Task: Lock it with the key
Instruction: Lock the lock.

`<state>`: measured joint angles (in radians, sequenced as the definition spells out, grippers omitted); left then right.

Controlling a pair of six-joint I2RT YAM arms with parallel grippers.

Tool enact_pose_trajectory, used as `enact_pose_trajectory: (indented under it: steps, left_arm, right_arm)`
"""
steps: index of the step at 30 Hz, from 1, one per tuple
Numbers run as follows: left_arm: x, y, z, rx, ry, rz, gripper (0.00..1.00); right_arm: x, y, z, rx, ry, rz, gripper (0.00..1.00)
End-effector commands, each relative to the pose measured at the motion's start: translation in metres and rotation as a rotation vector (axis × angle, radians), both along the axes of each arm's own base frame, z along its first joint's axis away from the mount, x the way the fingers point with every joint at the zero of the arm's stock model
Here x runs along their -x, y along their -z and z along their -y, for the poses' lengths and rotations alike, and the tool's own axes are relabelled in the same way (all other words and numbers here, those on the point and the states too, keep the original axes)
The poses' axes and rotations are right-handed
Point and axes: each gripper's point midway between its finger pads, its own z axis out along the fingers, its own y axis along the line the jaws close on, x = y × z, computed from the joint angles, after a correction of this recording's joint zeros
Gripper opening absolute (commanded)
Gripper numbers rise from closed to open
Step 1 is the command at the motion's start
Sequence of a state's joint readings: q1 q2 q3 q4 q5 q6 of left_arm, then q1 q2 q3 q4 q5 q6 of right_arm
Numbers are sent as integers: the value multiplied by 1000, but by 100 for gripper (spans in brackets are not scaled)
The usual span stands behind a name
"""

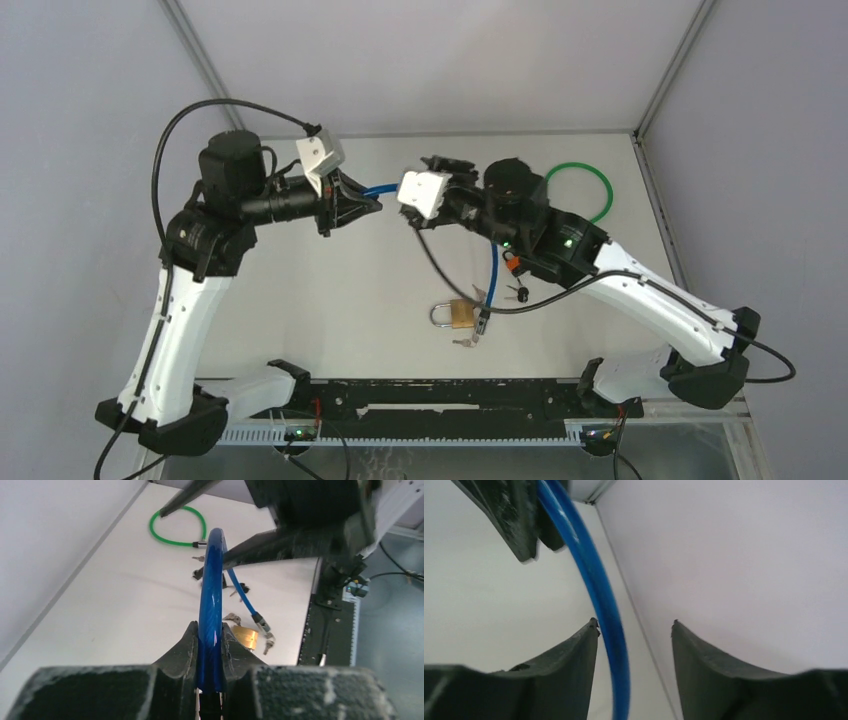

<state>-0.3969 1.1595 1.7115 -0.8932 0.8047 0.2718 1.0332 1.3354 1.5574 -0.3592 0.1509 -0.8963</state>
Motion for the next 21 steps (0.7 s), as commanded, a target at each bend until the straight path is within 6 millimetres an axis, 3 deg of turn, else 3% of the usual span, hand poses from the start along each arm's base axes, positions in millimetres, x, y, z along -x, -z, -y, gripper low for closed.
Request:
enact_pose_trajectory:
  steps: [1,3,6,8,12,17,21]
  left_arm:
    - [-6,-42,3,170,-36,269,0]
    - [-8,-32,5,173,-30,273,0]
    - [-6,-25,5,181,-24,265,0]
    - [-5,-25,6,200,-21,265,0]
    - [-4,-26,8,235,-26,239,0]
    - [-3,-28,8,258,-34,229,0]
    - [-2,-28,8,273,-36,213,0]
  right_arm:
    - [14,-1,30,-320,-56,-362,66]
    - [18,24,44,-388,-90,-508,70]
    - [40,66,64,-432,-158,-704,71]
    - [38,105,82,-459,-111,-804,71]
    - [31,162,94,-589,-24,-895,70]
    - [15,188,93,-762,56,-922,67]
    - [5,209,86,-791,102,-944,65]
